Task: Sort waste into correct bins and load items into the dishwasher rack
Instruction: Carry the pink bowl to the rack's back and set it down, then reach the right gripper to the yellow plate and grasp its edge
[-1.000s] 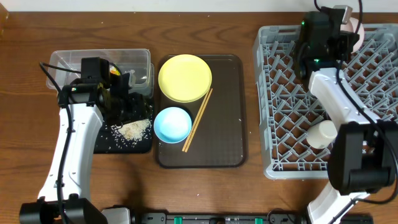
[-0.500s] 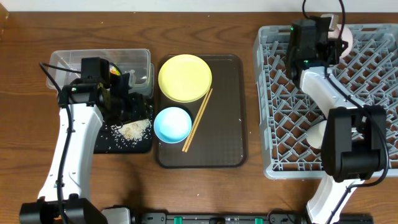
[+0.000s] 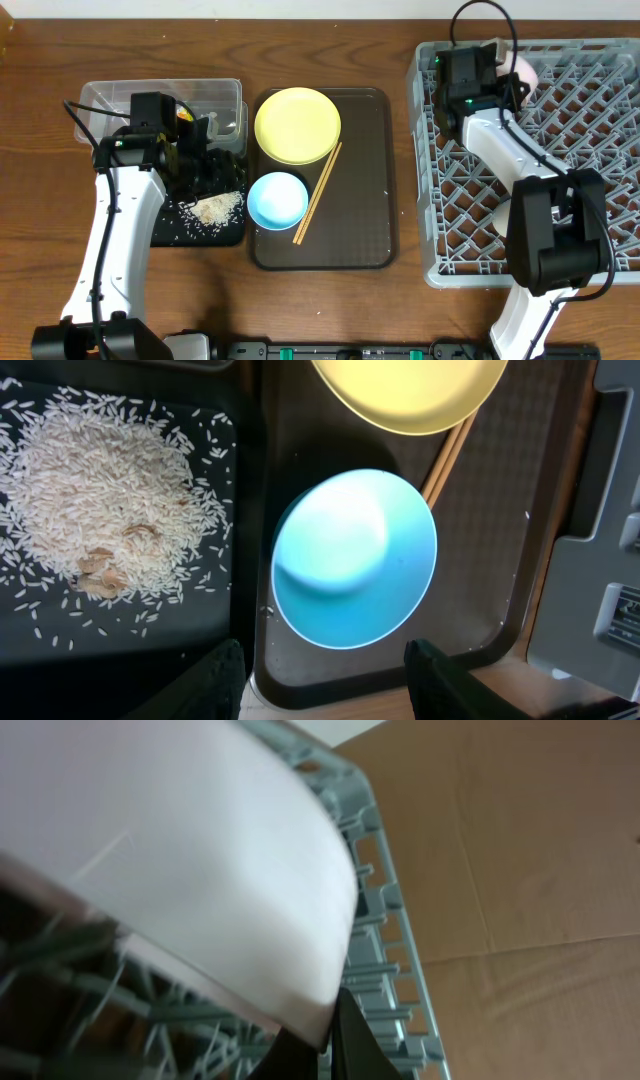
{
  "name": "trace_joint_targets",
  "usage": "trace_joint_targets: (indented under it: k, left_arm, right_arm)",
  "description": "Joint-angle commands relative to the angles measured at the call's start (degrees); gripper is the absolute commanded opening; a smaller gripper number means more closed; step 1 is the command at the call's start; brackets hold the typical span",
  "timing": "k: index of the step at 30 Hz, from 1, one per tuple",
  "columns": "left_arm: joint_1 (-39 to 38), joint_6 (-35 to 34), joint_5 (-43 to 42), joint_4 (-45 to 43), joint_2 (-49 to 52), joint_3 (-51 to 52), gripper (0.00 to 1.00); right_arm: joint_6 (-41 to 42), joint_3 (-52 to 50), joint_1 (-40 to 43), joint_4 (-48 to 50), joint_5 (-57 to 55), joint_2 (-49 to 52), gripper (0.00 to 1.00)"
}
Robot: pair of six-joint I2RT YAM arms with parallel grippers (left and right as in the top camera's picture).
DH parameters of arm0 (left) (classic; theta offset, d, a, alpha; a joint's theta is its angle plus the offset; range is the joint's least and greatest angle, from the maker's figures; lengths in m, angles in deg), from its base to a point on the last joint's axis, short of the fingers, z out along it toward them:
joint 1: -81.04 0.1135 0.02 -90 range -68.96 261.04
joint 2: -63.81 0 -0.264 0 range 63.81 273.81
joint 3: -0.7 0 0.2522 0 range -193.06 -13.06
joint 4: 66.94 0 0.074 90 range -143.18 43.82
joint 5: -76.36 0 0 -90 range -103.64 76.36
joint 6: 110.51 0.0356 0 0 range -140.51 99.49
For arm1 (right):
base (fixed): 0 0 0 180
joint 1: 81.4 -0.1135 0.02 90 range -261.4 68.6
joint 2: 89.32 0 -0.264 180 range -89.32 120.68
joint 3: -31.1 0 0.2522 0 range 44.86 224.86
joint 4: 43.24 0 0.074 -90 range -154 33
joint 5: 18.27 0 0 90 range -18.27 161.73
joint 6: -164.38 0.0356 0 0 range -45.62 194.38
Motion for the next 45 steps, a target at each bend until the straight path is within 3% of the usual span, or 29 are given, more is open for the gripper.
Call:
trace_joint_targets:
  k: [1, 3, 7, 10, 18, 23, 28, 30, 37, 45]
  left_arm:
    - [0.1, 0.3, 0.3, 0.2, -0.2, -0.8, 0.55]
    - [0.1, 0.3, 0.3, 0.2, -0.2, -0.8, 0.55]
    - [0.1, 0.3, 0.3, 0.2, -0.2, -0.8, 0.55]
    - [0.1, 0.3, 0.3, 0.2, -0.2, -0.8, 0.55]
    - [0.1, 0.3, 0.3, 0.4, -0.2, -0.8, 0.55]
    - [0.1, 0.3, 0.3, 0.4, -0.2, -0.8, 0.56]
    - [0.1, 0.3, 0.3, 0.4, -0.2, -0.8, 0.56]
    - [0.1, 0.3, 0.3, 0.4, -0.2, -0.8, 0.56]
    - [0.1, 0.3, 0.3, 0.4, -0.2, -0.8, 0.56]
    - [0.1, 0.3, 0.3, 0.4, -0.2, -0.8, 0.56]
  right_arm:
    - [4.9, -0.2, -1.7, -3.1, 3.0, 1.1, 0.01]
    - [7.1, -0.2, -2.2, -5.2, 3.0, 0.7, 0.01]
    - [8.2, -0.2, -3.0, -9.2, 7.4, -1.6, 0.16]
    - [10.0, -0.2, -3.1, -12.3, 15.6, -4.7, 0.39]
    - [10.7, -0.2, -3.3, -17.2, 40.9, -17.0, 0.63]
    - [12.6, -0.2, -3.6, -17.1, 65.7, -22.8, 0.63]
    - [20.6, -0.2, -5.7, -15.7, 78.8, -22.2, 0.65]
    - [22.8, -0.2, -7.2, -14.3, 79.7, -20.9, 0.69]
    - [24.2, -0.2, -13.2, -6.7, 78.9, -12.8, 0.67]
    - [37.7, -0.2, -16.2, 2.7, 71.0, -0.3, 0.61]
